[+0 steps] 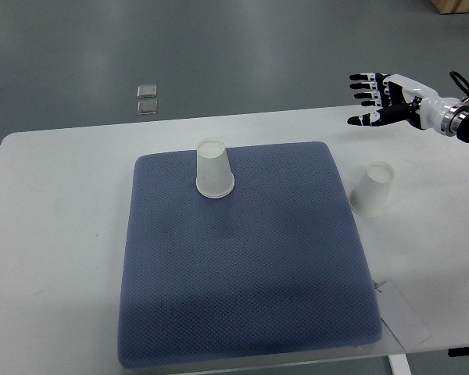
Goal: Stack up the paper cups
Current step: 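Move the right hand toward the white paper cup beside the pad, then close the right hand's fingers around the white paper cup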
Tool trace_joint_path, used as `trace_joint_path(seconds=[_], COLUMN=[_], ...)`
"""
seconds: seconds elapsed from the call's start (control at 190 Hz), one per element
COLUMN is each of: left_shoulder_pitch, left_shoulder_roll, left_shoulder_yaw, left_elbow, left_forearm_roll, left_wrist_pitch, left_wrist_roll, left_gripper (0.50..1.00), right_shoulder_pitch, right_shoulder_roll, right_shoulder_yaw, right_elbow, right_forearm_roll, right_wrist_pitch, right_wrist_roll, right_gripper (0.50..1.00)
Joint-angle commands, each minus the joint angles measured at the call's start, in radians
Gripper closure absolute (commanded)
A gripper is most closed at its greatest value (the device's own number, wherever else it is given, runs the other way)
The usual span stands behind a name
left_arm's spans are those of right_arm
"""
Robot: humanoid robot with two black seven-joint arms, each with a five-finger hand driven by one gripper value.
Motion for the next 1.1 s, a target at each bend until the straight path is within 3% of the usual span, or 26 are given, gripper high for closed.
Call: trace_joint_path(seconds=[0.0,0.121,0.399,0.635,1.097], left_shoulder_pitch=[0.0,0.0,0.0,0.0,0.0], left_shoulder_roll=[0.0,0.0,0.0,0.0,0.0], left_shoulder_yaw=[0.0,0.0,0.0,0.0,0.0], left_elbow=[0.0,0.0,0.0,0.0,0.0], left_forearm_roll=[0.0,0.0,0.0,0.0,0.0], left_wrist_pitch=[0.0,0.0,0.0,0.0,0.0], left_wrist_roll=[0.0,0.0,0.001,0.001,0.001], left_gripper=[0.5,0.5,0.5,0.5,0.5], right_shoulder_pitch=[0.007,0.012,0.05,0.07,0.069], right_shoulder_roll=[-0.05,-0.093,-0.156,-0.154,-0.093], right_shoulder_yaw=[-0.011,-0.033,-0.16,-0.235,-0.303], right_elbow=[0.063,0.131,0.217,0.211,0.12], right_forearm_roll=[-0.184,-0.382,-0.565,-0.665,-0.711], right_wrist_pitch=[0.002,0.005,0.028,0.042,-0.003], right_wrist_roll=[0.008,0.031,0.05,0.05,0.05], right_gripper=[0.585,0.585,0.585,0.585,0.591])
